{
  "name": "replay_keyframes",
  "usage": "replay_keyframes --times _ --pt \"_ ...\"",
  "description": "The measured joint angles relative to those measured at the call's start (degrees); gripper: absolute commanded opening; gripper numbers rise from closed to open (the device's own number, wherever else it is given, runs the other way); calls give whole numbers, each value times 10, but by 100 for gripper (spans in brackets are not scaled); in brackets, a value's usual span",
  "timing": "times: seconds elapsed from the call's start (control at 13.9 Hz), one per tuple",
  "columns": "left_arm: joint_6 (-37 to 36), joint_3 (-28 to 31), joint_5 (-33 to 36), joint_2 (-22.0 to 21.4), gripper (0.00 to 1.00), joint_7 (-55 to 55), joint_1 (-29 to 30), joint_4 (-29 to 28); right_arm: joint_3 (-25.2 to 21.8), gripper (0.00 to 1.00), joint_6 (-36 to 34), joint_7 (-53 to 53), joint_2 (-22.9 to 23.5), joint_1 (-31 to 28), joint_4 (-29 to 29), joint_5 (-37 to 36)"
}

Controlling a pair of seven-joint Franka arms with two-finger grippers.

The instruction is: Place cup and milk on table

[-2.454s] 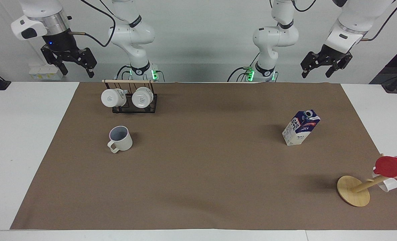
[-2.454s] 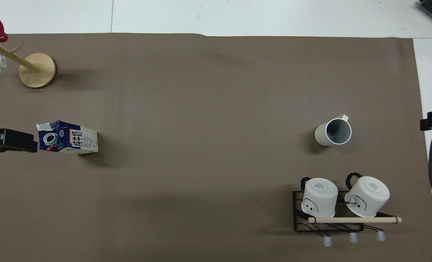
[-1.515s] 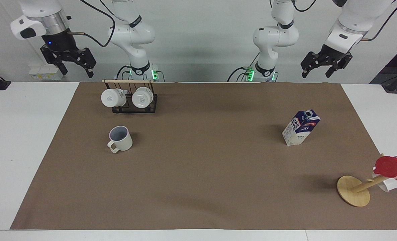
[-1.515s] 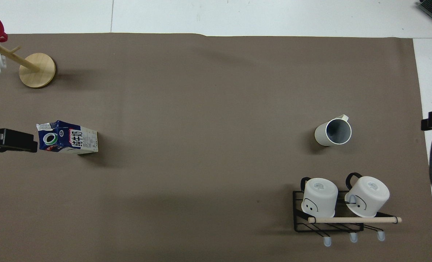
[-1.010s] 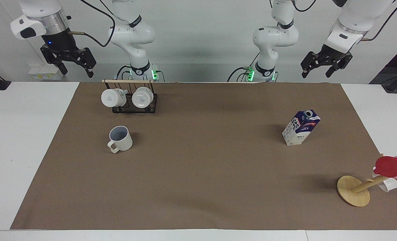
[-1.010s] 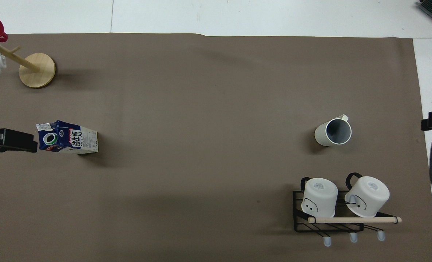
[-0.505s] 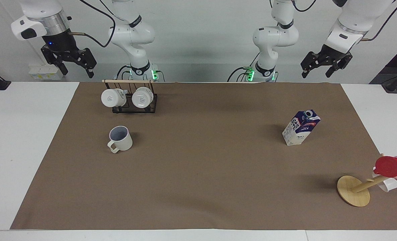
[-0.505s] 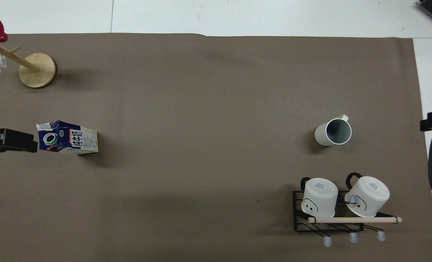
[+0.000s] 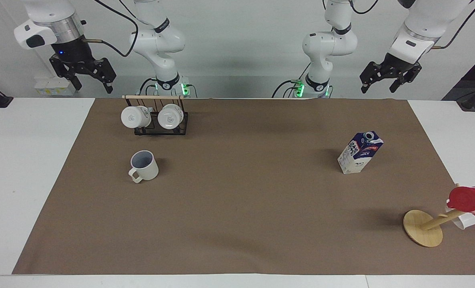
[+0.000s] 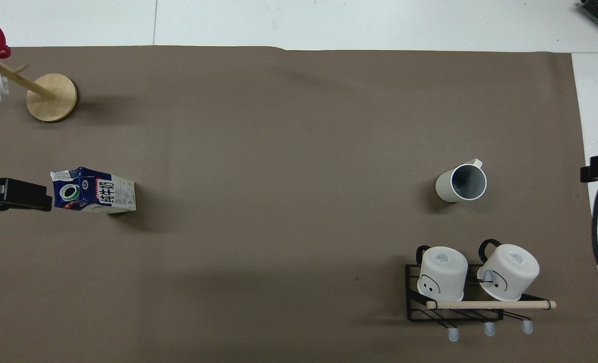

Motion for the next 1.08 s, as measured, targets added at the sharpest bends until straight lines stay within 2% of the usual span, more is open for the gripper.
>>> replay_keyframes --times 1.08 --pt "0 0 0 0 100 0 0 0 2 100 2 9 2 1 -10 0"
